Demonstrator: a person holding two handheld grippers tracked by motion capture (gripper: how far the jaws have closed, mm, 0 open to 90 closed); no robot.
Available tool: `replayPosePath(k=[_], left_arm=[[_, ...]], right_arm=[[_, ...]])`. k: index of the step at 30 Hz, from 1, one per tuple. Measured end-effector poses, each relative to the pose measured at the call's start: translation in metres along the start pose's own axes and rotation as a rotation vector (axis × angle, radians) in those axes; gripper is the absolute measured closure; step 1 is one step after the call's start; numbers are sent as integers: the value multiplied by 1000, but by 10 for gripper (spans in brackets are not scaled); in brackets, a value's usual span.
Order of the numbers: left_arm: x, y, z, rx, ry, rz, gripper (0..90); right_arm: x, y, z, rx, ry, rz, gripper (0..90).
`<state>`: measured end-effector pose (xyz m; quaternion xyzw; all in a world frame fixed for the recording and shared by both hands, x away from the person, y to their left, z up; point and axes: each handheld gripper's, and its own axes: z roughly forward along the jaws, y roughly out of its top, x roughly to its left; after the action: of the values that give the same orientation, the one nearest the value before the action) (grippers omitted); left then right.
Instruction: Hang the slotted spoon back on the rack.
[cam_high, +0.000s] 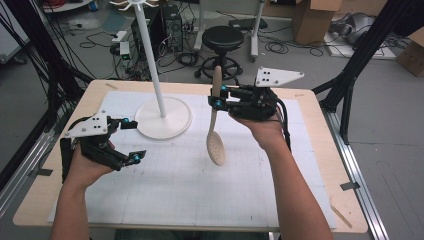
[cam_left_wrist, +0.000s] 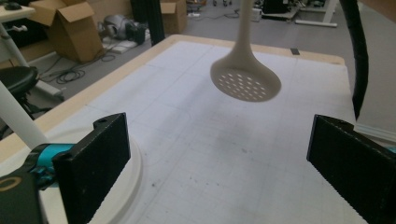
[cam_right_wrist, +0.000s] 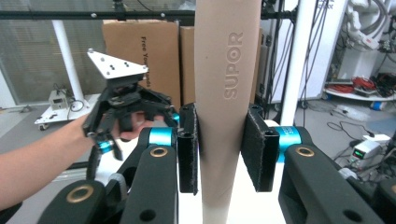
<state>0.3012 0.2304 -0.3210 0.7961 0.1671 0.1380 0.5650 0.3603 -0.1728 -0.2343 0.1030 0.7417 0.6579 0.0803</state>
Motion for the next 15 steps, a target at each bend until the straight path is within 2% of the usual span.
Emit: replayPosePath(k=[1, 3, 4, 6, 7, 11, 15], left_arm=[[0, 0, -1, 3, 5, 3, 59], [0, -2, -4, -5, 1, 5, 59], [0, -3, -5, -7, 0, 0, 59], [1, -6, -6, -8, -1, -4, 58], [3, -8, -7, -8, 3, -9, 59], [3, -9, -8, -9, 12, -7, 58], [3, -9, -9, -16, 11, -6, 58]], right_arm=[[-6, 2, 3, 18, -11, 5, 699], [-8, 3, 5, 23, -14, 2, 699], [-15, 6, 10, 22, -21, 4, 699], [-17, 8, 11, 27, -21, 7, 699], [-23, 13, 17, 35, -22, 5, 699], [-31, 20, 24, 44, -23, -2, 699], [-45, 36, 42, 67, -19, -20, 699]])
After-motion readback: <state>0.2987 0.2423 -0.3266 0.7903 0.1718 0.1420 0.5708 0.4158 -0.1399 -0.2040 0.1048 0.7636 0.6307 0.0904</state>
